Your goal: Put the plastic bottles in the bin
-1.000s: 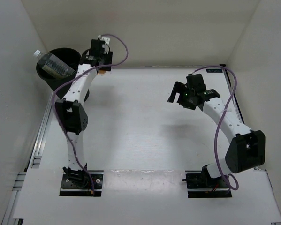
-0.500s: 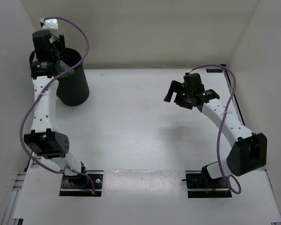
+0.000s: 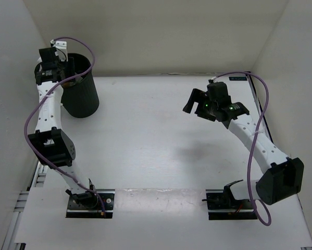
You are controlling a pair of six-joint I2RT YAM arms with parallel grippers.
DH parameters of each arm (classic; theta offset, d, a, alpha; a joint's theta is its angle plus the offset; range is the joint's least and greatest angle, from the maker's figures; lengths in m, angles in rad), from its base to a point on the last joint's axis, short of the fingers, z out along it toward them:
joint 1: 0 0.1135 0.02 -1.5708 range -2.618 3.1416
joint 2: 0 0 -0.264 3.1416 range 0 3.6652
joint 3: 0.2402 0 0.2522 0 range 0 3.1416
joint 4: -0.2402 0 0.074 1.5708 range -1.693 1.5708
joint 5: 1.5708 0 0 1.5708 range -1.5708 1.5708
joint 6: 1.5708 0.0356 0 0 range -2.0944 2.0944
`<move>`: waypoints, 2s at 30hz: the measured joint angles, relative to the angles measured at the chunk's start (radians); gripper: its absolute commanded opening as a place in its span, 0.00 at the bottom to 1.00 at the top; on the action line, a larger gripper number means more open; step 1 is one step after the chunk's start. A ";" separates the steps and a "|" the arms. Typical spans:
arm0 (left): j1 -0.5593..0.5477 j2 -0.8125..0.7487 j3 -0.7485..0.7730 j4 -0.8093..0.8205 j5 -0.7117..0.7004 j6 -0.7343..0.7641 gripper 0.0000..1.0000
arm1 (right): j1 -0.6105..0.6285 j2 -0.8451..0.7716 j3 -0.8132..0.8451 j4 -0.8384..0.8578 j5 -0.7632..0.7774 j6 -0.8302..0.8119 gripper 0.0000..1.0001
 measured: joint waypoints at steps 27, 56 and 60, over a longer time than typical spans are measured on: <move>-0.291 -0.479 -0.232 -0.106 0.030 0.194 1.00 | -0.001 -0.051 -0.030 -0.019 0.026 -0.062 1.00; -0.117 -0.783 -1.022 -0.237 0.193 0.192 1.00 | -0.003 -0.160 -0.098 -0.066 0.077 -0.040 1.00; -0.106 -0.815 -1.045 -0.232 0.196 0.178 1.00 | -0.003 -0.242 -0.167 -0.067 0.086 -0.037 1.00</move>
